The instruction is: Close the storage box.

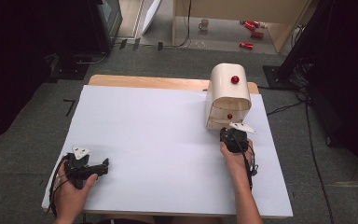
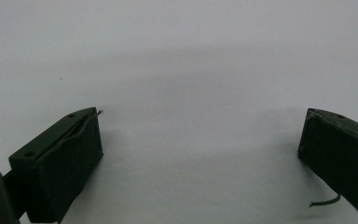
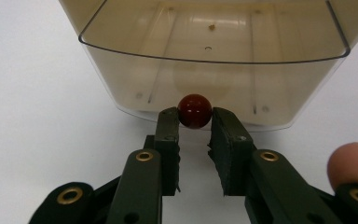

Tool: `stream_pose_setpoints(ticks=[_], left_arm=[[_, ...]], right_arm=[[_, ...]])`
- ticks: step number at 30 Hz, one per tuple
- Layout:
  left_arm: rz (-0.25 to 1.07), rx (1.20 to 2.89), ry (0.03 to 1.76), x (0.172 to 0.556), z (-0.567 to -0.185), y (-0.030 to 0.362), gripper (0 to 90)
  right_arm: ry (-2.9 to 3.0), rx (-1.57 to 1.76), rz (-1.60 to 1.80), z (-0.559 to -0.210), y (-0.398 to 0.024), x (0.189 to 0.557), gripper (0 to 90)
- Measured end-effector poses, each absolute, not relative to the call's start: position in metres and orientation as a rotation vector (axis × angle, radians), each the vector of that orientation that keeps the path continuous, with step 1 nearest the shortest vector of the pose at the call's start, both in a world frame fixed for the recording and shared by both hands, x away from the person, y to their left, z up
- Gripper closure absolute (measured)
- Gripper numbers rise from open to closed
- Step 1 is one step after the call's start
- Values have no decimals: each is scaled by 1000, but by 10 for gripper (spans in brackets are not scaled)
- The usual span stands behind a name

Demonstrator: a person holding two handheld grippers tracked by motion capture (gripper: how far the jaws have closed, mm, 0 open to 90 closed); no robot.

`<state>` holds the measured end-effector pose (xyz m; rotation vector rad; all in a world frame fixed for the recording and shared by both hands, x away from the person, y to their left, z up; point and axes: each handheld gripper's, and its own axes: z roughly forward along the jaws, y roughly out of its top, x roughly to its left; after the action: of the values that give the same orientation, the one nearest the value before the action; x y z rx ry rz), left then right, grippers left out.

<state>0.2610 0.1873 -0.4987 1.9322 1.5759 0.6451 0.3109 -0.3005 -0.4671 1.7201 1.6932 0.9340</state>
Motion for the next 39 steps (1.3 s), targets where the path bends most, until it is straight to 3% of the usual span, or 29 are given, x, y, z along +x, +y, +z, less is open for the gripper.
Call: stream_pose_setpoints(ticks=[9,10,13,15,39], left_arm=[[645,1932,1576,261,-499,187,0],[645,1932,1576,261,-499,187,0],[645,1932,1576,261,-499,187,0],[645,1932,1576,261,-499,187,0],[645,1932,1576,261,-499,187,0]], right_arm=[[1699,1739,985,-470,-307,313,643],[1708,1740,996,-470,-309,312,498],[1748,1722,991,-471,-314,308,228],[1782,1715,966,-472,-318,303,136],[1756,1793,884,-491,-379,214,111]])
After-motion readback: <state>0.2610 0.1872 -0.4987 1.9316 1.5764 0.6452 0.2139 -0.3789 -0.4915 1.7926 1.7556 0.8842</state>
